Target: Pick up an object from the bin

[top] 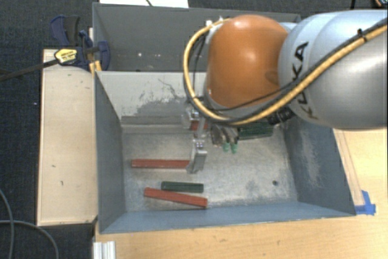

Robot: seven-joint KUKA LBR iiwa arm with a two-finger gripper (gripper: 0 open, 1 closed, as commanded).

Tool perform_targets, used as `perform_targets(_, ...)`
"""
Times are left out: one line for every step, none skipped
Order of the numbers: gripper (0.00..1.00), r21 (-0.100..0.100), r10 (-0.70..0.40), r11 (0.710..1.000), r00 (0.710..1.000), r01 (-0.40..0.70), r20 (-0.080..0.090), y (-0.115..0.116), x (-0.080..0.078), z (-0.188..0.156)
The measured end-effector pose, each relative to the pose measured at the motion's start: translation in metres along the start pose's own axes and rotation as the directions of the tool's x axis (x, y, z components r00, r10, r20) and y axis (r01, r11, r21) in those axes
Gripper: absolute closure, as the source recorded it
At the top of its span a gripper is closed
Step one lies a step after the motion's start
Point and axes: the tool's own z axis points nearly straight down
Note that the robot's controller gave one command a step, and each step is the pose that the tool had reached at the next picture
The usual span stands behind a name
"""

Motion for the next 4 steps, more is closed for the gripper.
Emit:
perform_targets(0.00,0.001,-0.300,0.954,0.954,0.300,-0.008,-0.036,0.013,0.153)
perform_targets(0.00,0.001,-0.194,0.981,0.981,0.194,-0.003,-0.015,0.006,0.173)
perform_targets(0.00,0.000,-0.175,0.985,0.985,0.175,0.003,-0.005,0.031,0.172)
perform_targets(1.00,-0.001,-0.170,0.986,0.985,0.170,0.009,-0.005,0.029,0.170)
